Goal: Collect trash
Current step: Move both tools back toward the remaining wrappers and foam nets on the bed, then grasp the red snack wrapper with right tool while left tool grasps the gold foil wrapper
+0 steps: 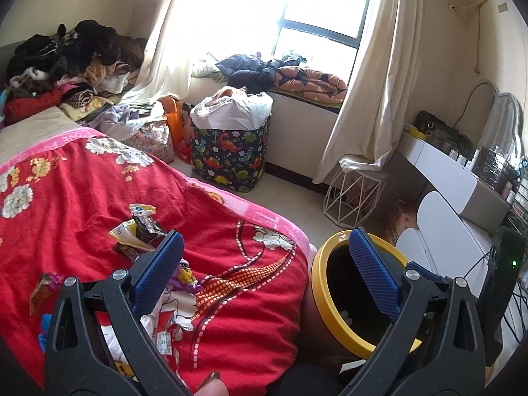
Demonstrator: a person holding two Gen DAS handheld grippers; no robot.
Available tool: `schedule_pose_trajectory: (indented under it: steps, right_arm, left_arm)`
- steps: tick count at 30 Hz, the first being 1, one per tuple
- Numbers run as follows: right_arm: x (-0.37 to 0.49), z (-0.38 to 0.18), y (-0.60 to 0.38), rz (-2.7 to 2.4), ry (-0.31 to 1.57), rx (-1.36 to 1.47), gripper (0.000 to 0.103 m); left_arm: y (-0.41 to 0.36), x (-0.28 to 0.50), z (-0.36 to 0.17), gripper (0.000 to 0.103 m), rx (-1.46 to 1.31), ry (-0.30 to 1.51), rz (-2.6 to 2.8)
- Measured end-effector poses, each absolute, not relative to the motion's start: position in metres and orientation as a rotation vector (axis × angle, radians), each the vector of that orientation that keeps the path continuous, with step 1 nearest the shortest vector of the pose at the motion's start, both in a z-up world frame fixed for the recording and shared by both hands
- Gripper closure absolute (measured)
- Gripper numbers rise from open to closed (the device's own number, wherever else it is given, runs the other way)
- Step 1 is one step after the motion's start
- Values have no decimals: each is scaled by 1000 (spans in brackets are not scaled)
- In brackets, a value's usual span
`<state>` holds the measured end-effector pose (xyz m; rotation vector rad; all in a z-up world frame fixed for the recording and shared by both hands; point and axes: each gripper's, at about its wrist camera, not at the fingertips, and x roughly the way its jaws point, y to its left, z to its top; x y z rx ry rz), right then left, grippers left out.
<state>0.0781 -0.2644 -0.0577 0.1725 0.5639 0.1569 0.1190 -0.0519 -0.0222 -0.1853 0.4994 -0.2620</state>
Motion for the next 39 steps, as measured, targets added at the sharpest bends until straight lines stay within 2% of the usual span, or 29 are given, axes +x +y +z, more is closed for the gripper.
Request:
schedule_pose_trajectory:
  steps: [39]
  right_arm:
    - [73,-34,-149,427,562,15,14]
  left_arm:
    - [58,121,-22,11,-253,485,-10]
